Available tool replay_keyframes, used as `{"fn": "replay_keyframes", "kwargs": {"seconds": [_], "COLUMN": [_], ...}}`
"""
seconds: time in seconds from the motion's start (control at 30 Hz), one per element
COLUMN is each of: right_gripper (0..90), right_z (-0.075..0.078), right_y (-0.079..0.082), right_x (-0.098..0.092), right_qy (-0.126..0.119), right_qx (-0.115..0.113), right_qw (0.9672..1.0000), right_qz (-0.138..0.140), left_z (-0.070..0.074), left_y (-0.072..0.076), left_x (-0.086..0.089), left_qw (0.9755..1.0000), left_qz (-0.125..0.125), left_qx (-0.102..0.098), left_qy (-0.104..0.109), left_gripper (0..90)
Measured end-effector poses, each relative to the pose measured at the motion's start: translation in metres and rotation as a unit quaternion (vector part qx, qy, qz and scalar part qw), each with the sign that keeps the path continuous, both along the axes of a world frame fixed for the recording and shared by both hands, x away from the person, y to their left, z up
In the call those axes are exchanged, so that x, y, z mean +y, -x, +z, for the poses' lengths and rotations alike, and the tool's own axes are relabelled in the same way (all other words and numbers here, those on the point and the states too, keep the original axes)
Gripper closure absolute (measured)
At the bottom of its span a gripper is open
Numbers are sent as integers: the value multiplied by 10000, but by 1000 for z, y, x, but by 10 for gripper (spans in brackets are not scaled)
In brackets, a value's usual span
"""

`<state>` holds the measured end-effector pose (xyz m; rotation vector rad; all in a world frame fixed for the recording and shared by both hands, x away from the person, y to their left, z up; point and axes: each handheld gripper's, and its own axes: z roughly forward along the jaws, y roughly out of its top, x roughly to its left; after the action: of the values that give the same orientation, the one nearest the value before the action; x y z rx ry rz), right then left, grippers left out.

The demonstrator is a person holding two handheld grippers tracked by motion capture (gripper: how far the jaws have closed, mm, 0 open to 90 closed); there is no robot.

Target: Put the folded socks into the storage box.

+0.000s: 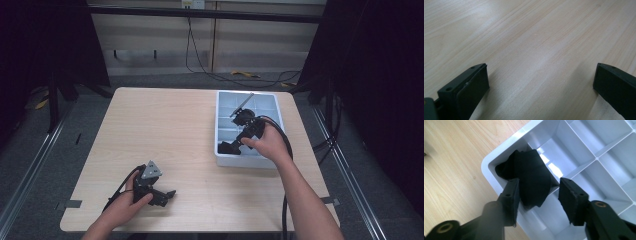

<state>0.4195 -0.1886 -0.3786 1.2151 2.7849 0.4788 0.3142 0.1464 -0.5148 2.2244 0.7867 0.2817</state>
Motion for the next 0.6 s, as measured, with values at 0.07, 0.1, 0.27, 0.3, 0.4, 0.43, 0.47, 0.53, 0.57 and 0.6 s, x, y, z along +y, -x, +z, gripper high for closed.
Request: {"fn": "replay_keyframes", "kwargs": {"seconds": [0.07,0.1,0.27,0.3,0.4,0.43,0.47,0.53,0.57,0.6], "right_gripper": [446,427,383,370,350,337,337,327,319,319], "right_z": [0,2,4,5,7,8,8,10,11,11], "right_y": [0,1,6,7,9,12,12,13,15,15], "right_x": [-1,-2,-4,-4,-4,-5,-5,-6,-8,-8], "right_qy": [4,-45,-30,-33,-60,-65,-65,-53,-101,-101], "right_qx": [9,-11,-45,-44,-91,-95,-95,-136,-159,-159], "right_qw": [10000,10000,10000,10000,9999,9999,9999,9999,9998,9998], "right_qz": [-14,-23,-9,-14,-19,-26,-26,-16,-30,-30], "left_z": [0,0,0,0,0,0,0,0,0,0], "left_y": [0,0,0,0,0,0,0,0,0,0], "left_x": [0,0,0,0,0,0,0,0,0,0], "left_qw": [10000,10000,10000,10000,10000,10000,10000,10000,10000,10000], "left_qz": [-1,0,-3,-4,-4,-3,-5,-5,-6,-6], "left_qx": [0,0,0,0,1,1,1,0,2,2], "left_qy": [-2,-1,0,1,3,1,0,2,3,3], "left_gripper": [0,0,0,0,0,0,0,0,0,0]}}
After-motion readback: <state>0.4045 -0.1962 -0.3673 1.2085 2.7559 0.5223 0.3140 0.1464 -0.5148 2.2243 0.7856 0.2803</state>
